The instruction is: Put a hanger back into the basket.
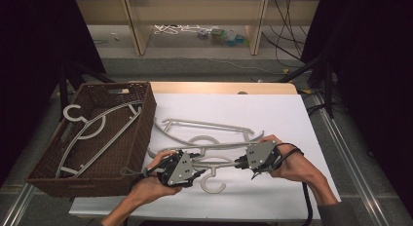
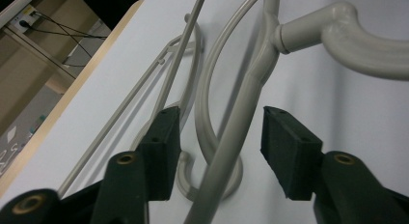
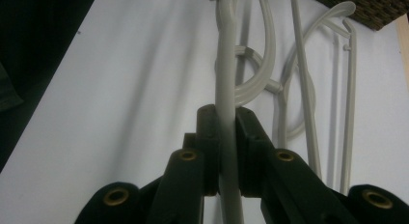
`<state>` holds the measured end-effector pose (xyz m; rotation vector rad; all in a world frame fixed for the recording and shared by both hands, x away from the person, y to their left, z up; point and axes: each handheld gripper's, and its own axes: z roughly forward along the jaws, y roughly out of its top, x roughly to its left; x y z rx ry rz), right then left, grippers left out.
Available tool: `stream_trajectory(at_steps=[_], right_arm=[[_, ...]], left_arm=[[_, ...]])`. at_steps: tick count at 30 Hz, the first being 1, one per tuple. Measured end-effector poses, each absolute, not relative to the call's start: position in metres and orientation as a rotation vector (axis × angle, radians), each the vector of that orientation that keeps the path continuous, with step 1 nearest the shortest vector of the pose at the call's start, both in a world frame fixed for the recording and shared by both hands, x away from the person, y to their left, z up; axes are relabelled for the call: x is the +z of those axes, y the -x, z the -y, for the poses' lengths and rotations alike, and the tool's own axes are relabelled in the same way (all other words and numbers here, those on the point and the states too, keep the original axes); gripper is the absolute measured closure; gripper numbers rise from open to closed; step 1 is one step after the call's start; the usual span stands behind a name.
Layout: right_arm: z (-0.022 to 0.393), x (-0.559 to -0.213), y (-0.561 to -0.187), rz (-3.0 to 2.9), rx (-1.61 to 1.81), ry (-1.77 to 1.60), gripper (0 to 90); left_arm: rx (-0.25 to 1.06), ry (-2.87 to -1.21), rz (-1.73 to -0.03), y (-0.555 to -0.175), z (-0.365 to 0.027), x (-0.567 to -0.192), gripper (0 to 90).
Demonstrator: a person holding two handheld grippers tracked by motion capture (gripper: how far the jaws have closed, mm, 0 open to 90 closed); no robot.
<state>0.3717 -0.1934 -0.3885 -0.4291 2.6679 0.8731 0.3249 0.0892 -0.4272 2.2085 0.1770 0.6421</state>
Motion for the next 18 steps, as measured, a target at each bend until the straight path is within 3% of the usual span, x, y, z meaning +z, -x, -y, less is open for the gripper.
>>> stream_trajectory(at_steps=[5,12,18], right_arm=[[0.193,-0.389,-0.37,-2.685,0.864,0.426,82.8],[0.194,-0.389,-0.372,-2.679,0.901,0.441,82.4],[0.198,-0.386,-0.373,-2.662,0.925,0.437,80.9]], left_arm=[[0.659,-2.253,-0.112,-0.326,-0.089,-0.425,66.0],[0.77,-2.297,0.011,-0.319,-0.087,-0.418,73.7],[0.773,-2.308,0.06,-0.315,-0.083,-0.414,77.1]])
